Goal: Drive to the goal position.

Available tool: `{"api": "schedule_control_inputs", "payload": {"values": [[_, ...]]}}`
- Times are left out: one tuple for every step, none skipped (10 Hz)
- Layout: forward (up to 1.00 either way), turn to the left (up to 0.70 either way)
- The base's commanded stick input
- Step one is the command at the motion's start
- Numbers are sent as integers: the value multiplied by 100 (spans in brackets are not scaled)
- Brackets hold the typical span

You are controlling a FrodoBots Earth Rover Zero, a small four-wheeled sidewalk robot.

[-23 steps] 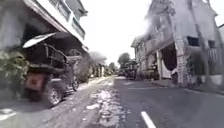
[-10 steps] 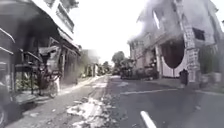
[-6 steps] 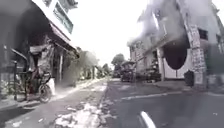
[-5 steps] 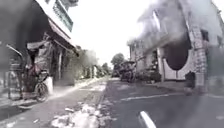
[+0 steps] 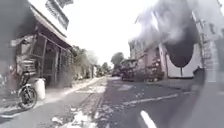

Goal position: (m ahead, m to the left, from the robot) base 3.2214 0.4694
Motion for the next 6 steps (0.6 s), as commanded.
{"api": "schedule_control_inputs", "payload": {"values": [[85,-12],[85,-2],[85,0],[85,0],[85,0],[85,0]]}}
